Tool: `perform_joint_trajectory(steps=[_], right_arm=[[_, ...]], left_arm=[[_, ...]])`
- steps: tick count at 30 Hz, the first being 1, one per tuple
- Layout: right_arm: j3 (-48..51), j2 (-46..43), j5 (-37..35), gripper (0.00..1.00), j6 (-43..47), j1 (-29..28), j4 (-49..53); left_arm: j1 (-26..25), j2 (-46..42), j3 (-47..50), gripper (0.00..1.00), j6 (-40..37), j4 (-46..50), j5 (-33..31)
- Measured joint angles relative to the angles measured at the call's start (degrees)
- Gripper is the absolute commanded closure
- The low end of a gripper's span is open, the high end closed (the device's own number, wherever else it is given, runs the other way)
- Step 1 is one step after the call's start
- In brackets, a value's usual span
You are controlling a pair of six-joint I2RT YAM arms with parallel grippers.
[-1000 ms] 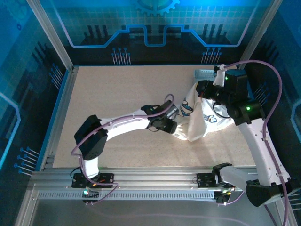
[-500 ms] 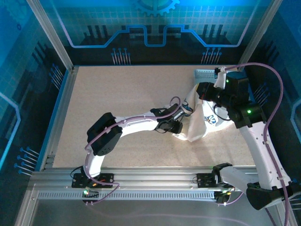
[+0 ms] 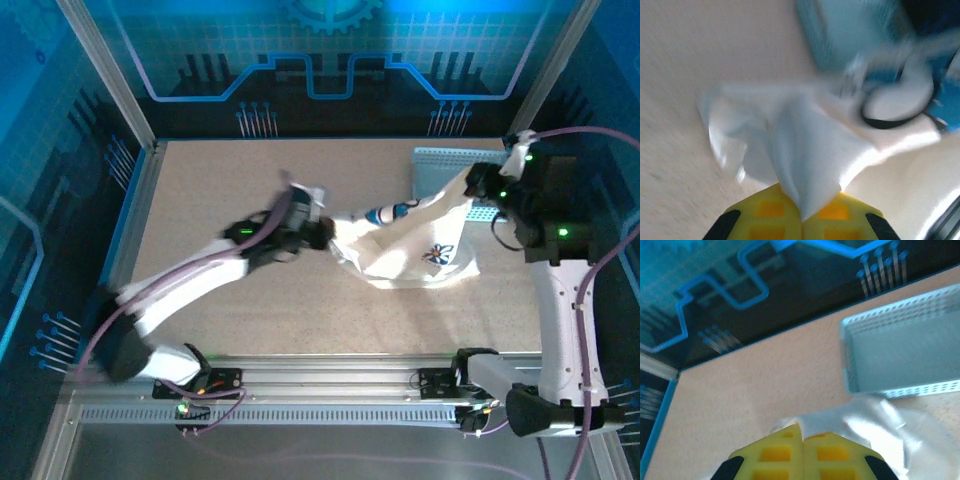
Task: Fold the inside-out t-shirt
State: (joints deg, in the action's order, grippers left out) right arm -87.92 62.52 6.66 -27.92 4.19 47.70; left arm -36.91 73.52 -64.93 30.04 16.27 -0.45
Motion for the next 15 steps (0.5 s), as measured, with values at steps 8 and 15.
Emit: perform_joint_trajectory(steps=[8,15], right_arm=[[-10.9,-2.1,11.7,1.0,-4.0,3.0,-3.0],[2.2,-5.1,13.7,1.0,-5.6,-3.0,-8.3]], left_arm=[[10.3,-17.8,-5.1,1.0,0.6,-6.5,9.7],[15.9,-1.1,-9.8,1.0,1.0,5.2,9.0]])
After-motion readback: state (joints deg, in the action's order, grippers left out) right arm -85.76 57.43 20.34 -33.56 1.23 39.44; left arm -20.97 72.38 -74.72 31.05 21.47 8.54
